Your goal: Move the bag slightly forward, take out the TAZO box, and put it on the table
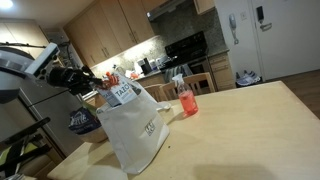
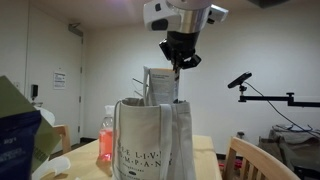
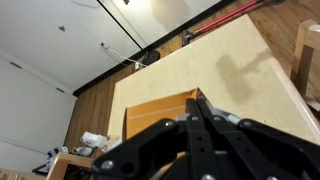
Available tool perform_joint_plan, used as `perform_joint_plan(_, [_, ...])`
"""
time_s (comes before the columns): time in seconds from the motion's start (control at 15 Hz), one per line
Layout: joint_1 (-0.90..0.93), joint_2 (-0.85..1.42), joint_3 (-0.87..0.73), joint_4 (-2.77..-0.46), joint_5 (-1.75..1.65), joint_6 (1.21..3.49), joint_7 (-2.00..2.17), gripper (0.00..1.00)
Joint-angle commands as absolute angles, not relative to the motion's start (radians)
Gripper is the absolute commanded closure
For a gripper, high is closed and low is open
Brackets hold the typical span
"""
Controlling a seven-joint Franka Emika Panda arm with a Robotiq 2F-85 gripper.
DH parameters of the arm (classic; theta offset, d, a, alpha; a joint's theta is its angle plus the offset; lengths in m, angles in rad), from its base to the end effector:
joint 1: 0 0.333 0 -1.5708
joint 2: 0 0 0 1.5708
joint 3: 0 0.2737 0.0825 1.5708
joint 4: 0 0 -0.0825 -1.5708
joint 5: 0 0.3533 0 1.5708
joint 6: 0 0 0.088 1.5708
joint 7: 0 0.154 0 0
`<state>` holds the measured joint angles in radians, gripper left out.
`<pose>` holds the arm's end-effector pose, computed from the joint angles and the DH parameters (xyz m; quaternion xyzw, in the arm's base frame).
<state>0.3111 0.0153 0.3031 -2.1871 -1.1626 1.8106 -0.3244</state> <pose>0.4676 0.1851 0.3499 0.6273 0.5781 -0.0886 0.5142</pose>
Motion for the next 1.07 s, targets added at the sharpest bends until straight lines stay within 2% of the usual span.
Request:
perform_joint_plan(0.0, [0.320,-0.099,0.317,-2.265,-1.171,1.736,-0.304,0.99])
perform_joint_plan(0.67, [0.312,-0.233,0.296,-2.387,-1.138,1.533,-0.327,0.99])
perform_joint_plan(1.0, [0.295,-0.223,0.237,-2.458,-1.137,1.579,-0.307,0.99])
